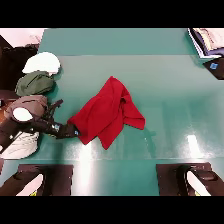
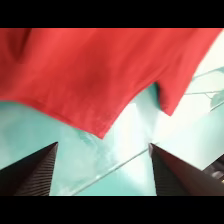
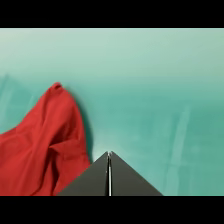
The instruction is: Fold the shirts.
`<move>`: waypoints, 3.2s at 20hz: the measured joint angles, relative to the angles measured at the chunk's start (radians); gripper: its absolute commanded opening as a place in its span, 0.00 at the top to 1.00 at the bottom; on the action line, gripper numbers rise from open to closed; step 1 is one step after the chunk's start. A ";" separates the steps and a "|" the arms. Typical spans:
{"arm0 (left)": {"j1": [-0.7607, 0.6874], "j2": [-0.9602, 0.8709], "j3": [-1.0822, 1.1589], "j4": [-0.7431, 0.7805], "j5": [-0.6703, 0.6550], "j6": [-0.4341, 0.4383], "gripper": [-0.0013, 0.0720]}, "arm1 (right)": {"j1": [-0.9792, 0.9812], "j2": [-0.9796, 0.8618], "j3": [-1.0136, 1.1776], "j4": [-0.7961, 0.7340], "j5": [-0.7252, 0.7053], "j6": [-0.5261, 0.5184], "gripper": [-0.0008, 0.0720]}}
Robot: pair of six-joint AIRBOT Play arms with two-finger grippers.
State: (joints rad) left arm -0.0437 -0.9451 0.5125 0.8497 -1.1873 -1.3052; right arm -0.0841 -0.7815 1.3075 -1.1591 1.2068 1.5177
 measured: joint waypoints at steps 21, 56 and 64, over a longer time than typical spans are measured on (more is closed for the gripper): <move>0.000 -0.011 -0.080 -0.165 0.249 0.032 0.95 | 0.137 -0.134 -0.024 -0.049 0.034 0.000 0.90; 0.041 -0.010 1.059 -0.088 0.048 0.048 0.95 | 0.009 -0.246 0.179 0.116 -0.087 -0.246 0.97; 0.043 0.031 1.582 -0.099 0.032 0.016 0.95 | -0.212 -0.070 0.627 0.089 -0.059 -0.220 0.97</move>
State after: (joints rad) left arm -0.0006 -0.9142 2.0949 0.7506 -1.1557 -1.2896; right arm -0.2958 -0.8516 1.9343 -1.0706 1.1477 1.2976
